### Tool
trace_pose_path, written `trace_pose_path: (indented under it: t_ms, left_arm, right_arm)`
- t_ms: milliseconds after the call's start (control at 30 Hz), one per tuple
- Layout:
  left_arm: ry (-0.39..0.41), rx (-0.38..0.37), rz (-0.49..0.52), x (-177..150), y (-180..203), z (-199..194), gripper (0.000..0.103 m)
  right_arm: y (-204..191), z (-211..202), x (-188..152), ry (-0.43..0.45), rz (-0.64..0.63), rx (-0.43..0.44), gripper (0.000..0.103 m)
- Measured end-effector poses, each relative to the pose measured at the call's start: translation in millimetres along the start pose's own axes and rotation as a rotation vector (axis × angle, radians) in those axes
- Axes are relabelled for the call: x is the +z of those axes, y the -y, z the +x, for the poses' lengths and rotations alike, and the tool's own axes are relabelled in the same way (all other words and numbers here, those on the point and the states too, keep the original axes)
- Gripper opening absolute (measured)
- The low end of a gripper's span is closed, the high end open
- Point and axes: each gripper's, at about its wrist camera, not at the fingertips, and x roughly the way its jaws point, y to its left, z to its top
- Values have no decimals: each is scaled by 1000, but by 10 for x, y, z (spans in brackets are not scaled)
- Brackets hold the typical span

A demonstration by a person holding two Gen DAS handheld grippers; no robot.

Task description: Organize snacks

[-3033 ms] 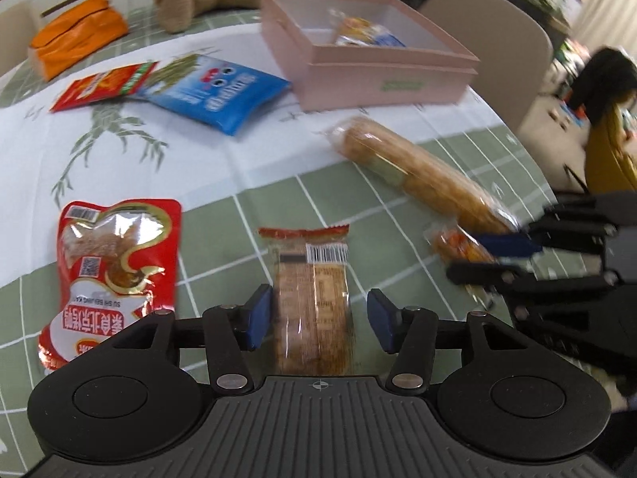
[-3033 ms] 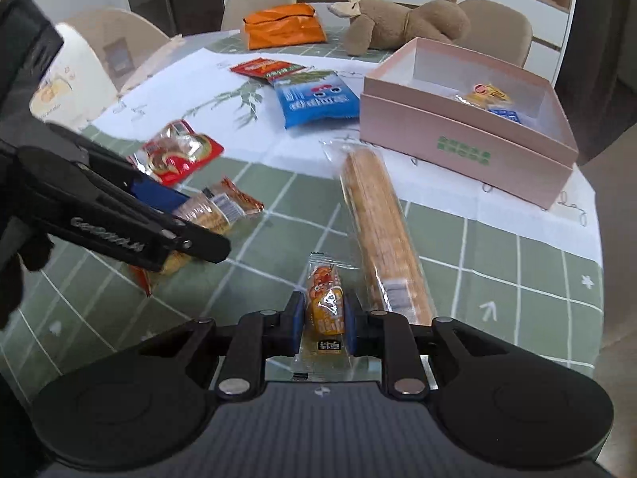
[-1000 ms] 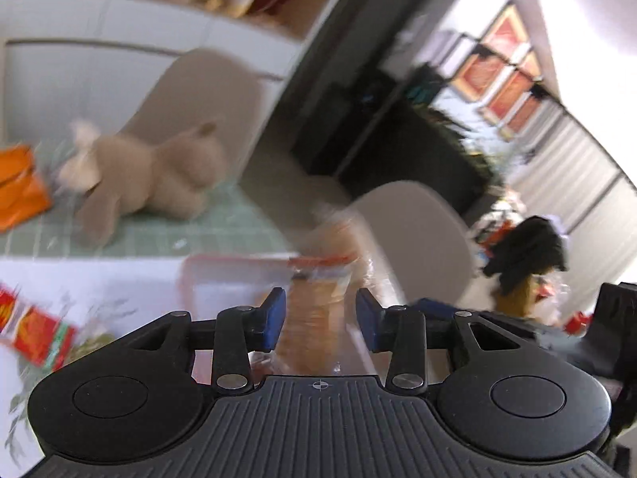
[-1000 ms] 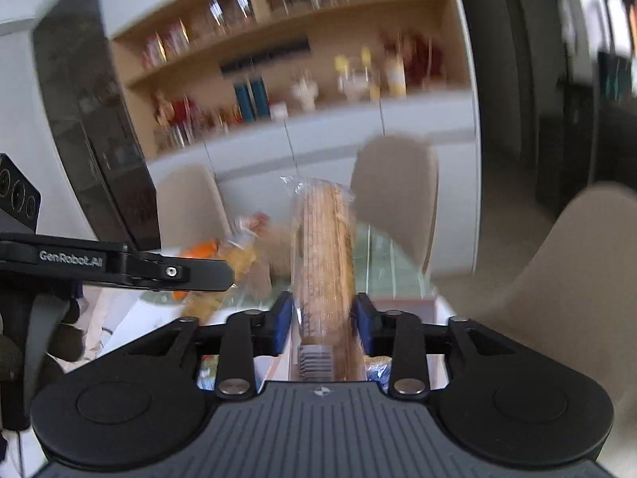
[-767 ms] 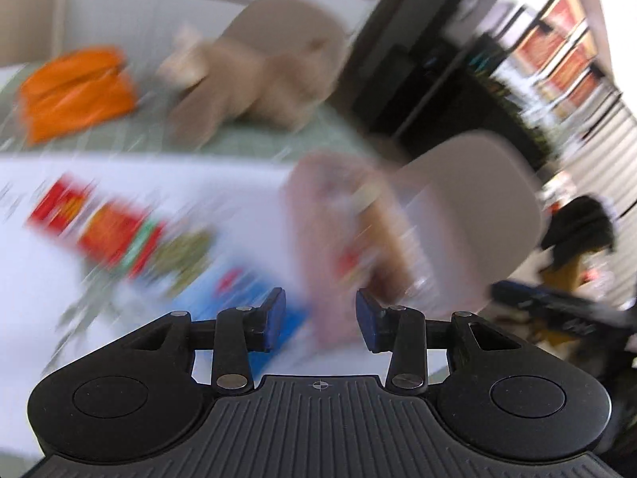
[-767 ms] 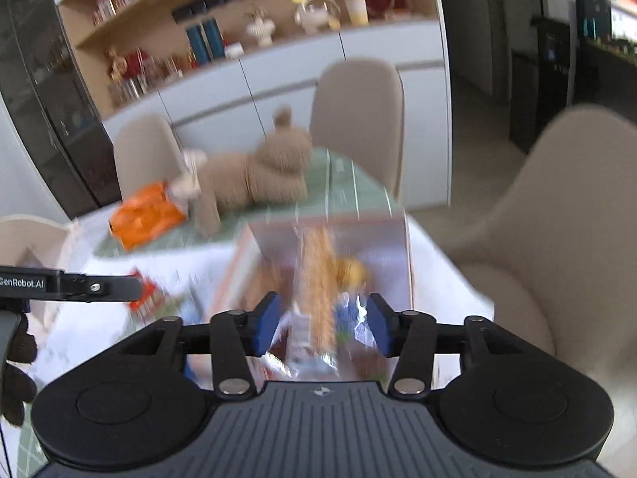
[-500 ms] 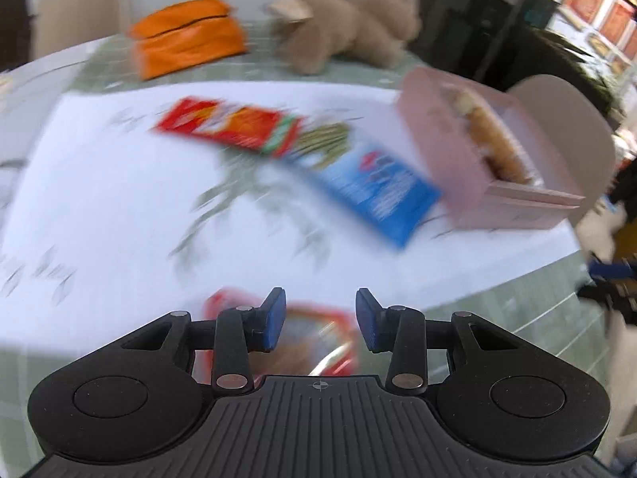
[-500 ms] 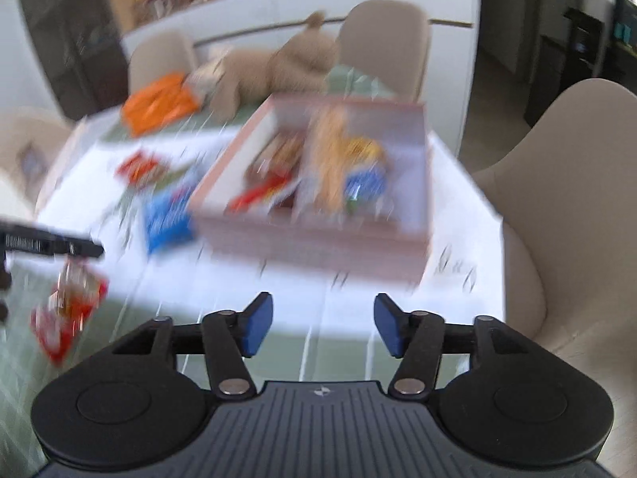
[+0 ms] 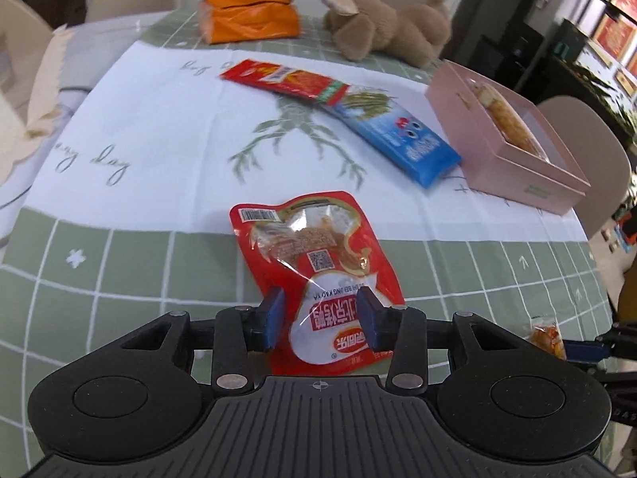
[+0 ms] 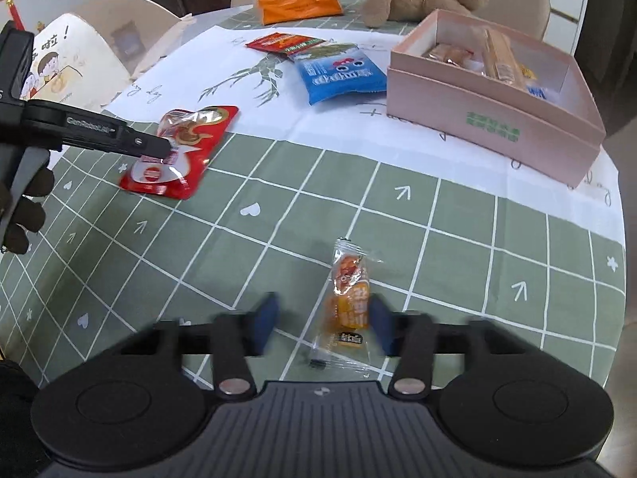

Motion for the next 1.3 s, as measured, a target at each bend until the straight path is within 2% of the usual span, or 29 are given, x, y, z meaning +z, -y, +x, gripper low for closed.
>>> trace_pose_path:
  t_ms: [67, 233, 333, 367, 433, 500, 600, 633, 700, 767, 833, 933, 967, 1033, 1100, 1300]
  left_arm:
    - [4, -14, 19, 23, 89, 63, 44]
    - [-23, -94, 87, 146, 382, 249, 44]
    - [-75, -211, 86, 255, 501, 320, 43]
    - [-78, -274, 59, 316, 494, 315, 43]
    - [-57, -347, -19, 457, 411, 300, 43]
    - [-13, -317, -125, 658, 256, 312, 43]
    - [56, -152, -312, 1032, -73, 432, 43]
    - [85, -98, -371, 1158, -187, 492, 43]
    - [150, -25, -436, 1403, -344, 613, 43]
    - [212, 36, -380, 1664, -358, 750, 43]
    - [219, 96, -244, 1893, -265, 942, 43]
    - [150, 136, -37, 2079, -106, 1293, 43]
    - [119, 146, 5, 2098, -99, 1395, 43]
    - [86, 149, 55, 2065, -80, 1522, 43]
    - [97, 147, 95, 1988, -72, 1494, 42]
    - [79, 97, 203, 1663, -75, 1220, 42]
  right_arm:
    - [-15, -54, -14, 25, -9, -1, 19]
    - [5, -34, 46, 74, -40, -33, 18]
    - [69, 71, 162, 85, -22, -59, 19]
    - [96, 97, 209, 93, -13, -69, 19]
    - [133, 121, 270, 111, -10, -91, 19]
    - [182, 130, 316, 120, -6, -107, 19]
    - [254, 141, 333, 123, 6, -117, 30]
    - [274, 153, 333, 121, 13, -115, 37]
    - [303, 177, 327, 120, 30, -109, 42]
    - [310, 208, 319, 113, 43, -104, 44]
    - [317, 246, 308, 104, 53, -99, 47]
    - [307, 262, 280, 114, 59, -95, 54]
    - [293, 267, 276, 116, 53, -97, 56]
    - [264, 282, 273, 116, 35, -106, 59]
    - [230, 300, 270, 117, 18, -117, 63]
    - [257, 301, 231, 158, 69, -116, 70]
